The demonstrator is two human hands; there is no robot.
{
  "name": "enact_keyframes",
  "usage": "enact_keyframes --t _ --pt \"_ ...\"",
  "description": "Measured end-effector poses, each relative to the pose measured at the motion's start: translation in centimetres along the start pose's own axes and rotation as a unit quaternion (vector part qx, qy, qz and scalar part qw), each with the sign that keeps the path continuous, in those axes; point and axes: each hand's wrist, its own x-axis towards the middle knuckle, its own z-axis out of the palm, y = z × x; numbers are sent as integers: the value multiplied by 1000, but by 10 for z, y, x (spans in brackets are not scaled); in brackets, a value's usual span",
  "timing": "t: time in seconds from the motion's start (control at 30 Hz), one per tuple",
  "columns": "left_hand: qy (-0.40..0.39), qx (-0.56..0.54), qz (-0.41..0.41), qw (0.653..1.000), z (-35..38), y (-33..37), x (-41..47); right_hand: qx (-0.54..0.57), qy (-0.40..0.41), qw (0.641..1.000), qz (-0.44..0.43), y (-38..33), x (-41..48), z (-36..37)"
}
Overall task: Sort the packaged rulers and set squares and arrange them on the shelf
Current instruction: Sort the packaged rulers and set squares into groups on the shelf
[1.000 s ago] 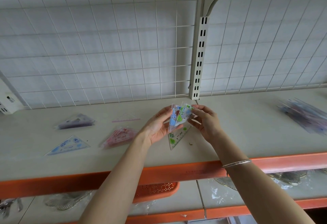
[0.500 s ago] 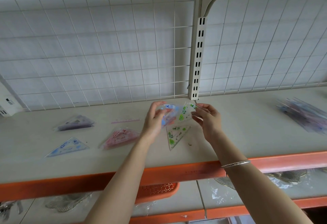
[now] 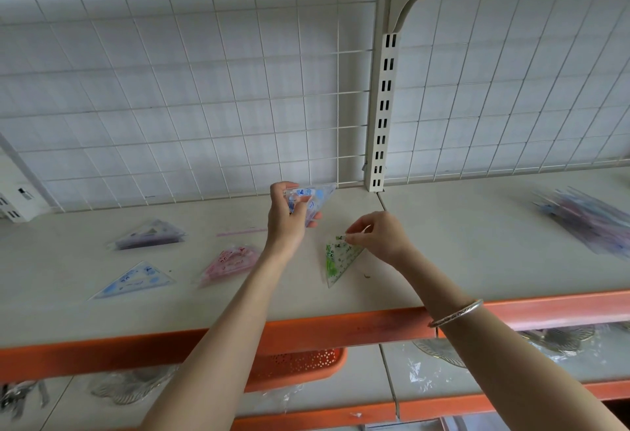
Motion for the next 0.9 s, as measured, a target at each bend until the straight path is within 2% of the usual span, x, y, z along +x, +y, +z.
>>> enact_keyframes --t 0.13,0.2,0.4,0.7,0.9 --pt "-8 24 -24 999 -3 2 -3 -120 3 993 -16 0 1 2" --pt "-15 34 -32 999 -4 2 -5 -145 -1 989 -23 -1 -1 1" --pt "-12 58 -51 997 -7 2 -10 -208 -155 964 -52 -8 -7 -11" --pt "-23 83 -61 994 -8 3 -17 -229 -248 941 -31 -27 -2 -16" --pt "-16 98 -57 993 -14 0 -21 -213 -266 940 -13 -34 -6 -16"
